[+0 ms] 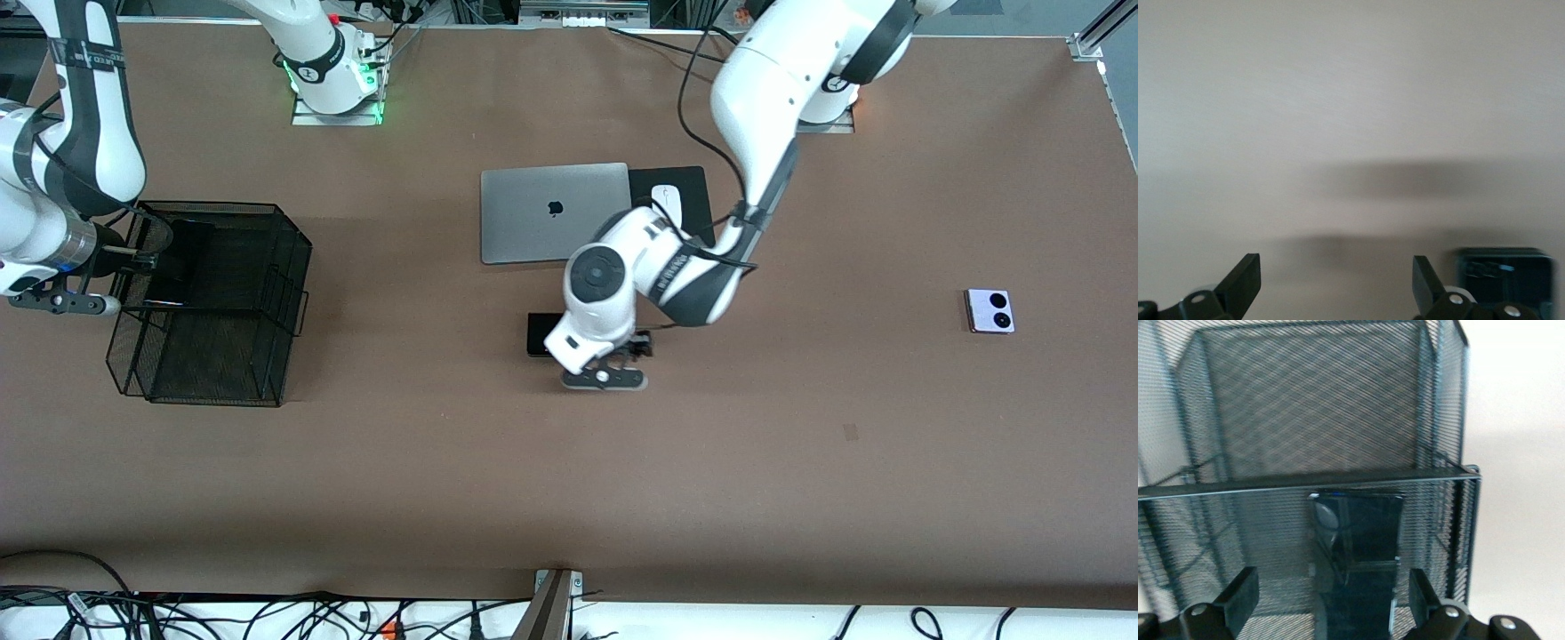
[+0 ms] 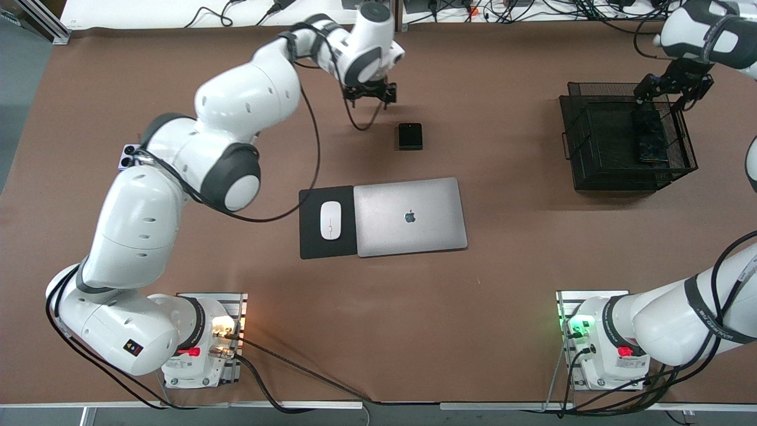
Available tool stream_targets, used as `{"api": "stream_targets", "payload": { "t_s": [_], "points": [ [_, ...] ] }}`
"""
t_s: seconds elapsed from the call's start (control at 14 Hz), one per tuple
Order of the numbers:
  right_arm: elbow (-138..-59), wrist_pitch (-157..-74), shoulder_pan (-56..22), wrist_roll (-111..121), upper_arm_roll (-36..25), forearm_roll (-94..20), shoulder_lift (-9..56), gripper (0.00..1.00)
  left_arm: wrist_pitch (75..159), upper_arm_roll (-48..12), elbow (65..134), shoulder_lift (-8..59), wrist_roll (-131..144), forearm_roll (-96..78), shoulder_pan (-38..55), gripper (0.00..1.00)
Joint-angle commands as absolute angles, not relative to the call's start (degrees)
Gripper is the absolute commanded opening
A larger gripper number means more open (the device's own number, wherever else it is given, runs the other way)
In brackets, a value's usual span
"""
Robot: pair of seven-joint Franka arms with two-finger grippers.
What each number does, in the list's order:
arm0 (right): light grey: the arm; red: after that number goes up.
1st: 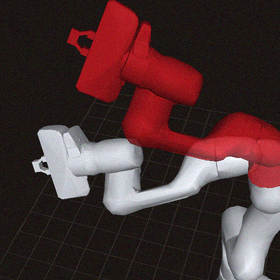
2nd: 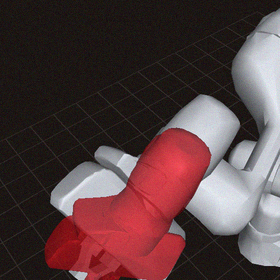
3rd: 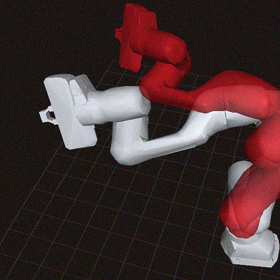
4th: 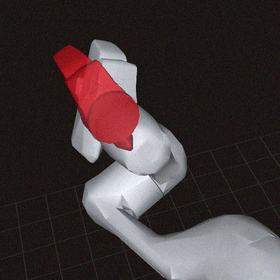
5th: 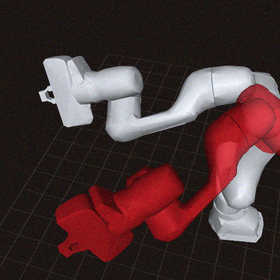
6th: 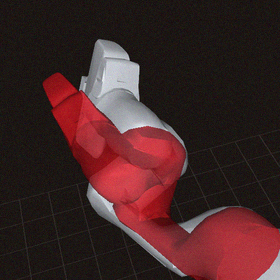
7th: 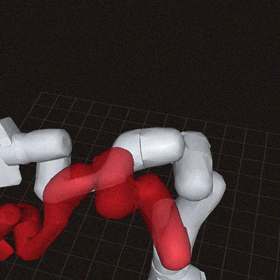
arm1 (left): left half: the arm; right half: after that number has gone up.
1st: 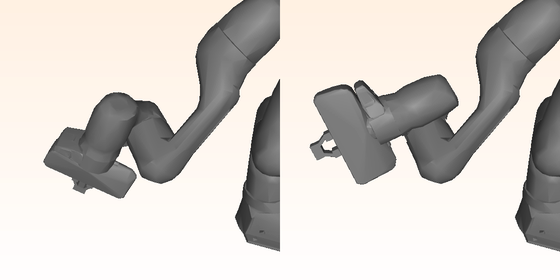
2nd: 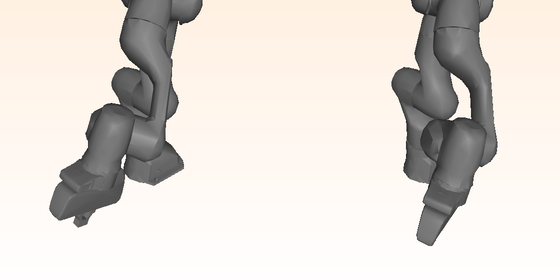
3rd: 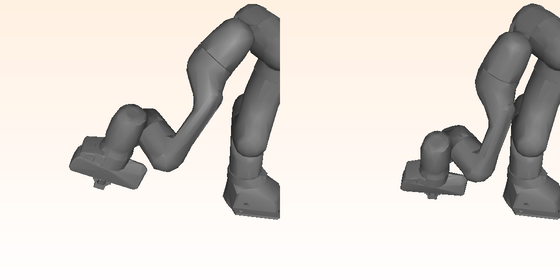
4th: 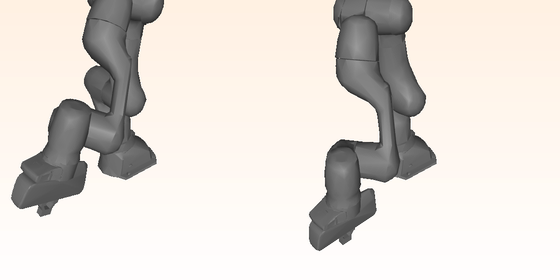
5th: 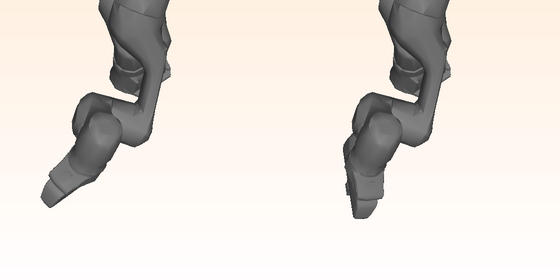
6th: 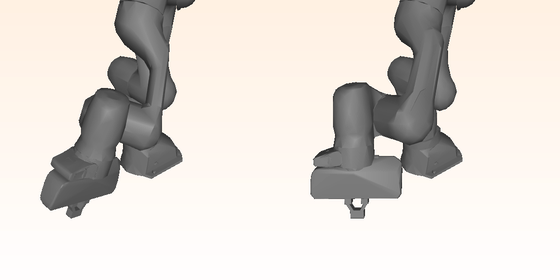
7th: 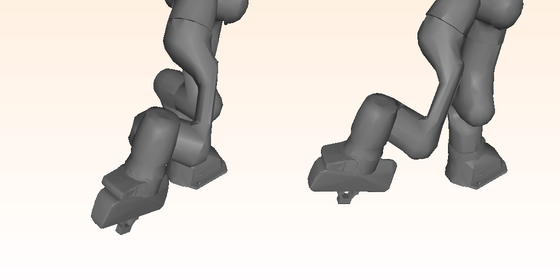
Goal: Place phones with both arms
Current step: 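Reach the right gripper to the flip phone while the left gripper reaches the white phone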
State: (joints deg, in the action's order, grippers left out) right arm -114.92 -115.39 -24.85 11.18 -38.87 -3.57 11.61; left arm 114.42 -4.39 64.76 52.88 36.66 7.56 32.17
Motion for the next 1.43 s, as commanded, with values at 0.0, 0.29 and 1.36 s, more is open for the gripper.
{"api": "stream_targets", "payload": {
  "t_s": [0.0, 0.29, 1.36],
  "points": [
    [-109.35, -107.78, -26.71, 10.46, -38.58, -6.94, 11.51, 0.99, 114.08, -4.75, 76.35, 43.96, 27.55, 7.29, 26.04, 1.00],
    [-104.69, -106.35, -29.79, 6.08, -33.33, -7.65, 11.60, 0.99, 114.08, -4.75, 83.84, 37.28, 12.60, 7.38, 15.58, 1.00],
    [-75.50, -116.25, -33.91, -41.39, -4.04, -6.86, 38.57, 0.99, 124.26, -4.48, 93.06, 33.75, -12.82, 12.92, -4.21, 1.00]
  ]
}}
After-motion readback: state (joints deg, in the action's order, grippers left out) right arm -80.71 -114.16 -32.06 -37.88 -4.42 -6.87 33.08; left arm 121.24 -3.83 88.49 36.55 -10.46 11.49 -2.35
